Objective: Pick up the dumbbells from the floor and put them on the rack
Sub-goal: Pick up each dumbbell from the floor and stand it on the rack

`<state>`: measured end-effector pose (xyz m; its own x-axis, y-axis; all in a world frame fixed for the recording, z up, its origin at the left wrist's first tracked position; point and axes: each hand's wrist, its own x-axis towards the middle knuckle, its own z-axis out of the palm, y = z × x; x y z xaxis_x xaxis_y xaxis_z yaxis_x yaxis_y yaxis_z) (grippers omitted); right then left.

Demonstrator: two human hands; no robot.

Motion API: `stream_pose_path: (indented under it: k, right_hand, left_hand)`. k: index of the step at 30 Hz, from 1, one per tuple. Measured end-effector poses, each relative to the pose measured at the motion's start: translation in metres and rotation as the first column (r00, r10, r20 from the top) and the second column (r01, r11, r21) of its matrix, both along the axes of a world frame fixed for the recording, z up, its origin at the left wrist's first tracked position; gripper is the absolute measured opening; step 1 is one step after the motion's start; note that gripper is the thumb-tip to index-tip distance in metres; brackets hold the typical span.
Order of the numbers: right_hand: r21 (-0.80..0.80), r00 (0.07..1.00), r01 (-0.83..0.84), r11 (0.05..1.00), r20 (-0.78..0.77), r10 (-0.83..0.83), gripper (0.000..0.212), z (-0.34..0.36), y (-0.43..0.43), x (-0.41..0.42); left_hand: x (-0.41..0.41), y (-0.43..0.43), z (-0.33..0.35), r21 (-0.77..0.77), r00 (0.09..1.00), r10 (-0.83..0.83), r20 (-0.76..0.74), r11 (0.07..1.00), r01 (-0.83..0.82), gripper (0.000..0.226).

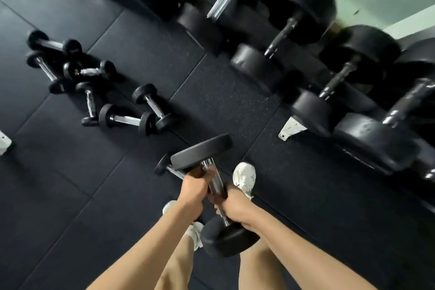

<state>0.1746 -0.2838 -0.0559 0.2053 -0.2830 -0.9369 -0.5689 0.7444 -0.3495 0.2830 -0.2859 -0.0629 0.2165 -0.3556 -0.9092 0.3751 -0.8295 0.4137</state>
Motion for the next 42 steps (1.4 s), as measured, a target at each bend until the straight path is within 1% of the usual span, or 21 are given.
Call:
stream_pose_path:
  k: [3,8,11,14,16,17,19,21,24,25,26,27,28,29,31,32,35,37,40,42]
  right_hand:
    - [-0.066,0.996,0.025,0.998,0.091,-0.019,0.009,0.094,-0.013,-0.019]
    - [-0.232,0.992,0.042,0.972,0.122,-0.013,0.01,0.206,-0.051,-0.054]
    - [-0.302,0.986,0.089,0.949,0.162,-0.041,0.01,0.258,-0.077,-0.079]
    - [-0.363,0.974,0.13,0.923,0.219,-0.051,0.01,0.297,-0.109,-0.104]
    - [-0.41,0.972,0.151,0.899,0.23,-0.058,0.002,0.319,-0.129,-0.12]
    - [-0.432,0.97,0.166,0.886,0.233,-0.068,0.007,0.329,-0.139,-0.128]
    - [-0.462,0.964,0.204,0.863,0.248,-0.095,0.012,0.344,-0.161,-0.142]
    - [-0.488,0.963,0.236,0.84,0.235,-0.135,0.003,0.35,-0.184,-0.156]
    - [-0.532,0.964,0.265,0.804,0.177,-0.2,0.021,0.353,-0.221,-0.177]
    - [-0.547,0.962,0.273,0.791,0.162,-0.221,0.022,0.355,-0.233,-0.185]
    - [-0.549,0.955,0.296,0.782,0.162,-0.248,0.017,0.353,-0.245,-0.193]
    - [-0.554,0.948,0.317,0.77,0.166,-0.271,0.005,0.354,-0.257,-0.2]
    - [-0.565,0.94,0.339,0.752,0.173,-0.294,0.007,0.353,-0.269,-0.207]
    - [-0.59,0.934,0.351,0.727,0.167,-0.315,0.013,0.35,-0.282,-0.215]
    - [-0.614,0.92,0.365,0.7,0.123,-0.372,0.006,0.341,-0.307,-0.23]
    - [-0.609,0.91,0.383,0.694,0.118,-0.398,0.003,0.337,-0.317,-0.237]
    - [-0.592,0.853,0.47,0.655,0.116,-0.508,0.018,0.322,-0.35,-0.26]
    - [-0.565,0.813,0.527,0.635,0.118,-0.57,0.02,0.313,-0.371,-0.275]
    - [-0.548,0.784,0.556,0.625,0.097,-0.613,0.022,0.303,-0.398,-0.295]
    - [-0.542,0.765,0.581,0.607,0.109,-0.635,0.022,0.295,-0.413,-0.306]
  left_hand:
    - [-0.014,-0.014,0.093,-0.099,0.998,-0.047,0.032,0.994,0.05,0.008]
    - [-0.046,-0.054,0.215,-0.266,0.988,-0.105,0.112,0.955,0.131,0.009]
    - [-0.07,-0.086,0.265,-0.345,0.98,-0.12,0.158,0.923,0.169,0.012]
    - [-0.095,-0.122,0.305,-0.434,0.975,-0.144,0.168,0.877,0.204,0.014]
    - [-0.112,-0.147,0.326,-0.476,0.97,-0.167,0.177,0.848,0.233,0.016]
    - [-0.121,-0.159,0.334,-0.489,0.967,-0.179,0.182,0.836,0.247,0.016]
    - [-0.137,-0.185,0.348,-0.517,0.96,-0.204,0.192,0.81,0.275,0.014]
    - [-0.152,-0.214,0.358,-0.557,0.949,-0.242,0.2,0.769,0.313,0.011]
    - [-0.177,-0.256,0.365,-0.59,0.93,-0.304,0.208,0.719,0.367,0.005]
    - [-0.185,-0.271,0.366,-0.589,0.921,-0.323,0.218,0.709,0.388,0.005]
    - [-0.194,-0.287,0.366,-0.585,0.91,-0.347,0.226,0.699,0.411,0.005]
    - [-0.203,-0.302,0.365,-0.58,0.898,-0.373,0.231,0.689,0.435,0.008]
    - [-0.213,-0.318,0.364,-0.574,0.888,-0.397,0.23,0.682,0.454,0.011]
    - [-0.223,-0.334,0.362,-0.563,0.879,-0.42,0.225,0.68,0.469,0.013]
    - [-0.242,-0.365,0.355,-0.541,0.861,-0.466,0.207,0.678,0.497,0.015]
    - [-0.252,-0.379,0.35,-0.535,0.846,-0.492,0.204,0.668,0.517,0.014]
    - [-0.281,-0.421,0.337,-0.516,0.796,-0.572,0.197,0.63,0.581,0.017]
    - [-0.301,-0.447,0.327,-0.486,0.766,-0.615,0.189,0.619,0.617,0.021]
    - [-0.328,-0.478,0.314,-0.468,0.729,-0.665,0.162,0.599,0.65,0.021]
    - [-0.343,-0.494,0.307,-0.46,0.705,-0.687,0.176,0.576,0.676,0.021]
